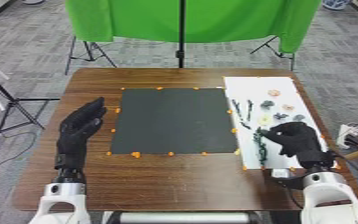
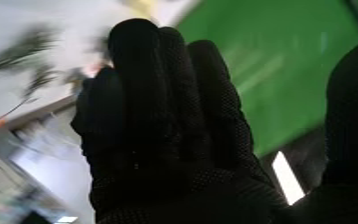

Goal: Arrange flowers

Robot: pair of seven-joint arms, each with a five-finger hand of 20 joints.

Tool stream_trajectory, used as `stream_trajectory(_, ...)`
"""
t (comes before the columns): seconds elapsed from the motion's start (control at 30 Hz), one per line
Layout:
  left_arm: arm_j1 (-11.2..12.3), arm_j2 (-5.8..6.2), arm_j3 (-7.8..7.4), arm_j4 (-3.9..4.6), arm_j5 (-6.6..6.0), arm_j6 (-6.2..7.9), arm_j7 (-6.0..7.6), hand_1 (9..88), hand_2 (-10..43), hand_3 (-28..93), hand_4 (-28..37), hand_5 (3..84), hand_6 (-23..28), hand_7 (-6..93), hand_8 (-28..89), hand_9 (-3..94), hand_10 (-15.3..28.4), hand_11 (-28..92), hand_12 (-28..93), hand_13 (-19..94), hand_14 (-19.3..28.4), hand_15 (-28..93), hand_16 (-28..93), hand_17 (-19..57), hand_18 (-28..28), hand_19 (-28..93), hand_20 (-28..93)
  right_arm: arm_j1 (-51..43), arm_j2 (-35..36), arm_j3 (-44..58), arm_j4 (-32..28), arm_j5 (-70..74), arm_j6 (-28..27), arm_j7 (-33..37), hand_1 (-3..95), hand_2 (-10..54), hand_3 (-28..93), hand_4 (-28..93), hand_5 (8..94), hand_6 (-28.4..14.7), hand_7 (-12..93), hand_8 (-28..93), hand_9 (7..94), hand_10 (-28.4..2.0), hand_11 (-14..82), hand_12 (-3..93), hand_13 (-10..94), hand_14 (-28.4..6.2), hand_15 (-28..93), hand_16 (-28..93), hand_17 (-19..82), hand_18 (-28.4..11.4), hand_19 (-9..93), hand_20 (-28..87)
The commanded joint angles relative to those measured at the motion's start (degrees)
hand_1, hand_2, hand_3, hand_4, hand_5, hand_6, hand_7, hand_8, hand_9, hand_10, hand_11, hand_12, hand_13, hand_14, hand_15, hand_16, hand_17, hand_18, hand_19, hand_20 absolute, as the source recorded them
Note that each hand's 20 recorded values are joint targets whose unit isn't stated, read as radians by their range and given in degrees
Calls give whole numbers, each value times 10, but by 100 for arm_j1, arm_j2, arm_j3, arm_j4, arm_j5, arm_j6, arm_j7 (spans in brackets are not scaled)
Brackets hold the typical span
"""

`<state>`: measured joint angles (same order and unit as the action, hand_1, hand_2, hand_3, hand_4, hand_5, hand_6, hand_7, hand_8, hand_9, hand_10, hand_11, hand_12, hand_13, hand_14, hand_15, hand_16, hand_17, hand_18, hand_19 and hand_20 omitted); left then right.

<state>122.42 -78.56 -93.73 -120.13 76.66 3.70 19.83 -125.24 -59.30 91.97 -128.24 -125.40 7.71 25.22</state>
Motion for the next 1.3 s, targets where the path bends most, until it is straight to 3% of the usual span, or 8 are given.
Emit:
stream_trajectory(0.03, 127, 8, -35, -43, 165, -185, -186, 335, -83, 661, -171, 455, 27, 135, -68, 367, 113, 161, 103, 290, 155, 261, -14, 47, 145, 271, 295, 149, 407, -417, 297, -1914, 256, 255, 315, -95, 562, -283, 668, -52, 161, -64, 710, -174, 262, 243, 754, -105, 586, 221, 519, -165, 849, 466)
stream_trajectory(0.4, 115, 46, -30, -58, 276, -161, -536, 339, -80, 654, -173, 455, 29, 131, -66, 364, 113, 158, 105, 290, 156, 258, -14, 47, 145, 264, 292, 675, 564, -1094, 887, -1985, 139, 586, 318, -95, 582, -283, 718, -56, 173, -64, 773, -158, 281, 236, 832, -73, 570, 235, 617, -111, 885, 411)
stream_trajectory(0.57, 288, 47, -133, 75, -458, -104, -592, 324, -60, 651, -178, 431, 33, 116, -64, 360, 116, 155, 103, 295, 159, 254, -20, 62, 148, 238, 262, 864, 591, -1291, 1065, -2035, 25, 716, 312, -95, 590, -283, 751, -57, 174, -62, 808, -158, 282, 233, 870, -59, 533, 251, 648, -93, 887, 389)
stream_trajectory(0.97, 820, 57, -714, -27, -505, 33, -680, 304, -45, 658, -189, 426, 33, 105, -58, 401, 127, 166, 100, 308, 169, 255, -27, 48, 141, 181, 214, 1074, 721, -1796, 1413, -2252, -131, 851, 421, -95, 661, -260, 789, -41, 232, 0, 845, -150, 350, 258, 915, -39, 517, 302, 689, -73, 902, 391)
stream_trajectory(1.0, 842, 42, -746, -44, -549, 45, -672, 304, -45, 659, -189, 427, 33, 105, -58, 402, 127, 166, 100, 308, 169, 255, -27, 48, 140, 180, 213, 1089, 724, -1811, 1448, -2258, -152, 810, 463, -95, 615, -228, 795, -39, 230, 87, 850, -147, 360, 260, 920, -37, 521, 305, 692, -73, 906, 395)
stream_trajectory(1.07, 865, 35, -803, -72, -694, 69, -640, 303, -44, 660, -188, 429, 33, 105, -58, 402, 127, 167, 100, 308, 169, 254, -27, 48, 140, 177, 212, 1113, 766, -1872, 1498, -2259, -116, 779, 819, -95, -177, 268, 821, -32, 242, 187, 875, -131, 358, 311, 932, -31, 538, 308, 702, -75, 924, 400)
stream_trajectory(1.17, 876, 53, -888, -137, -841, 77, -643, 304, -44, 659, -188, 430, 34, 105, -58, 402, 127, 167, 99, 308, 169, 254, -27, 48, 140, 176, 211, 1169, 805, -1952, 1584, -2264, 64, 711, 884, -95, -280, 422, 843, -21, 278, 201, 900, -118, 353, 362, 937, -26, 584, 300, 719, -79, 932, 432)
stream_trajectory(1.3, 874, 53, -1008, -217, -761, -38, -647, 303, -44, 658, -188, 431, 34, 106, -58, 400, 126, 165, 99, 308, 169, 253, -27, 46, 141, 178, 211, 1171, 785, -1858, 1489, -2187, 317, 692, 891, -95, -283, 537, 851, -18, 301, 209, 911, -112, 375, 373, 937, -20, 626, 284, 736, -82, 932, 486)
